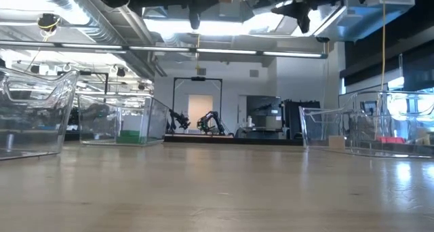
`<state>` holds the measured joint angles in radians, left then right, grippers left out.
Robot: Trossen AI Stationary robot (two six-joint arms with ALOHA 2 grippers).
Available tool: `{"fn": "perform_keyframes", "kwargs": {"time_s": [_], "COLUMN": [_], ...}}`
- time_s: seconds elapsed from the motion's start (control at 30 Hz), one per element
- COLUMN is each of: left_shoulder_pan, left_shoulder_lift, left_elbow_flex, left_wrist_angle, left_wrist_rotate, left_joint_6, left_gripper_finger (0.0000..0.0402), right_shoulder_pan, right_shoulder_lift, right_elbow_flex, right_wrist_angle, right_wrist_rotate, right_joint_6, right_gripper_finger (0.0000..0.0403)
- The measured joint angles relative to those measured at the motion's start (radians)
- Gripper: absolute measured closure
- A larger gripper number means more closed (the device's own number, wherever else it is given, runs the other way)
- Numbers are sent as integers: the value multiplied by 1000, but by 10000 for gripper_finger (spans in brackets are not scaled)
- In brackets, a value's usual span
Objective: Sort & place blocks by color
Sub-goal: Put the top brown block into the top right transparent bin
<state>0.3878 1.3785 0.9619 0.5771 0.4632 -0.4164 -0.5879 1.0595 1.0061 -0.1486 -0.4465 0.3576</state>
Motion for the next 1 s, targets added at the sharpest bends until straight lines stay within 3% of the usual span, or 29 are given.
{"fn": "perform_keyframes", "kwargs": {"time_s": [0.17,0.37,0.53,0.73,1.0], "left_shoulder_pan": [-12,-26,-48,-84,-88], "left_shoulder_lift": [1,1,1,1,2], "left_elbow_flex": [0,0,0,0,1], "left_wrist_angle": [-24,-60,-107,-110,-119], "left_wrist_rotate": [-3,-15,-70,-150,-161], "left_joint_6": [39,68,79,110,112], "left_gripper_finger": [286,286,286,286,286], "right_shoulder_pan": [77,167,207,234,282], "right_shoulder_lift": [73,196,240,260,270], "right_elbow_flex": [0,0,0,0,0], "right_wrist_angle": [107,297,445,437,443], "right_wrist_rotate": [0,0,-1,-1,5], "right_joint_6": [31,57,52,52,2], "right_gripper_finger": [181,129,125,124,128]}}
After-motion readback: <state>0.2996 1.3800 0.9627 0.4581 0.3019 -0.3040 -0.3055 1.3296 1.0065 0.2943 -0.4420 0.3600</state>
